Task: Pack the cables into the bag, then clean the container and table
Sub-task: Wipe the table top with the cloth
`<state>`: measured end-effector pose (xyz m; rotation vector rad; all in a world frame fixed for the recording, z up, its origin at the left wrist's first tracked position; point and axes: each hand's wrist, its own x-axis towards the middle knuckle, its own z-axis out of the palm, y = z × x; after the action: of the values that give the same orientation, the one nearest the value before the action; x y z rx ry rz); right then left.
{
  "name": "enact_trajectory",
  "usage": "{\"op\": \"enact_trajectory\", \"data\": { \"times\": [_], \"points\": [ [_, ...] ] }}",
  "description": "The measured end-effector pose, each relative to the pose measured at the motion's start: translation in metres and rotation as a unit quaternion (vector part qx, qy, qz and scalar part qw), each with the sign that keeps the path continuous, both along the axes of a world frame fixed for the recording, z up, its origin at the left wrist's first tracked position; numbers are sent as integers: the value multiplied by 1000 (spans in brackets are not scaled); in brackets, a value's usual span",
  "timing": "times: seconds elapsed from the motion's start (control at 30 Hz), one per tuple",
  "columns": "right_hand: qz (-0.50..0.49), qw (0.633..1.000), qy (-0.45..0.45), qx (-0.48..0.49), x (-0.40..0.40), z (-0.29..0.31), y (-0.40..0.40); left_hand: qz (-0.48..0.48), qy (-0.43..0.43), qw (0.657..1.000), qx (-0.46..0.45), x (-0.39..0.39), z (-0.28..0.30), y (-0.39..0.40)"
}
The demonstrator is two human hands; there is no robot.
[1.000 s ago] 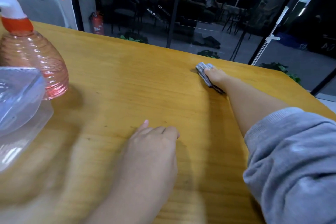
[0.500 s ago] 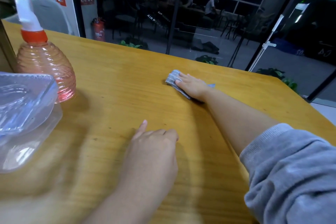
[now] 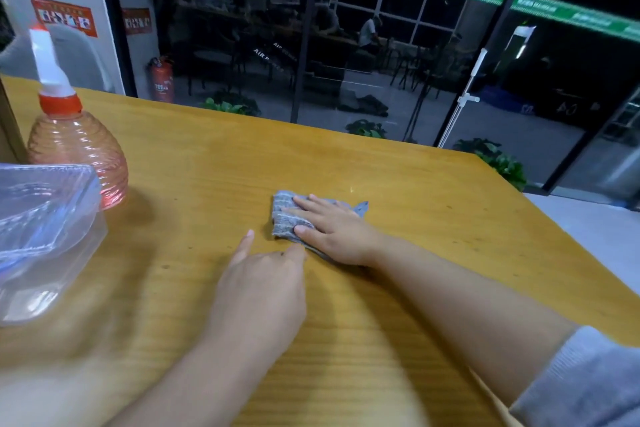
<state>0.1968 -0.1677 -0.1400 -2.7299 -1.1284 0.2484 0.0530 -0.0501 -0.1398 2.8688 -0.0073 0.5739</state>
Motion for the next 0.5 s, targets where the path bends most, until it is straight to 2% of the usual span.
{"op": "enact_trajectory", "data": {
  "times": [0.1, 0.27, 0.5],
  "points": [
    [-7, 1000, 6, 8, -16, 0, -25, 4, -30, 1000, -5, -2, 4, 1],
    [-58, 998, 22, 8, -16, 3, -74, 28, 30, 999, -14, -5, 8, 1],
    [-222, 975, 13, -21, 29, 6, -113, 36, 35, 999, -8, -7, 12, 2]
  ]
}}
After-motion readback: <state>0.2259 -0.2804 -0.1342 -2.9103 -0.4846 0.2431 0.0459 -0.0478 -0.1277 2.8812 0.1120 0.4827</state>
